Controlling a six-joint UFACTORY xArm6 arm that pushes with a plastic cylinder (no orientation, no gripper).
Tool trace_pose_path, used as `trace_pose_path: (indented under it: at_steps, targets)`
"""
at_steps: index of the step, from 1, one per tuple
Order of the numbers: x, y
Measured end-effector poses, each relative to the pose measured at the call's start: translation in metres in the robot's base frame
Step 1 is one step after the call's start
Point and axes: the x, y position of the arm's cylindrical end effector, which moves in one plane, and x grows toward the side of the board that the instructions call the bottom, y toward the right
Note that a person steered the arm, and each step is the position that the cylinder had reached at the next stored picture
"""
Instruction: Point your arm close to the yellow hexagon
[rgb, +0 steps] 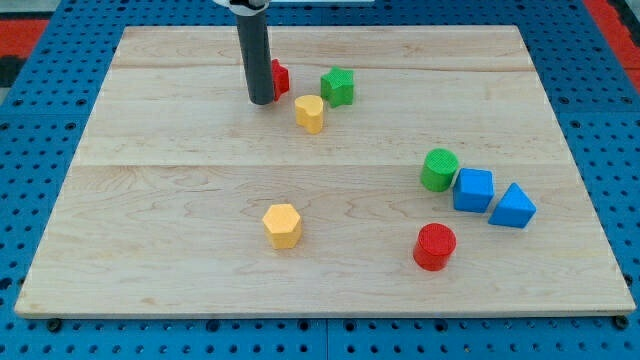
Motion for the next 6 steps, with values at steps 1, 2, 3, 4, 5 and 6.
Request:
trace_pose_path:
  at_steps: [1,2,3,4,5,6]
  targets:
    - [0.065,-0.009]
    - [0.114,0.039]
    - [0.152,0.135]
    - [0.217,0.161]
    - [0.274,0.146]
    - [0.26,0.115]
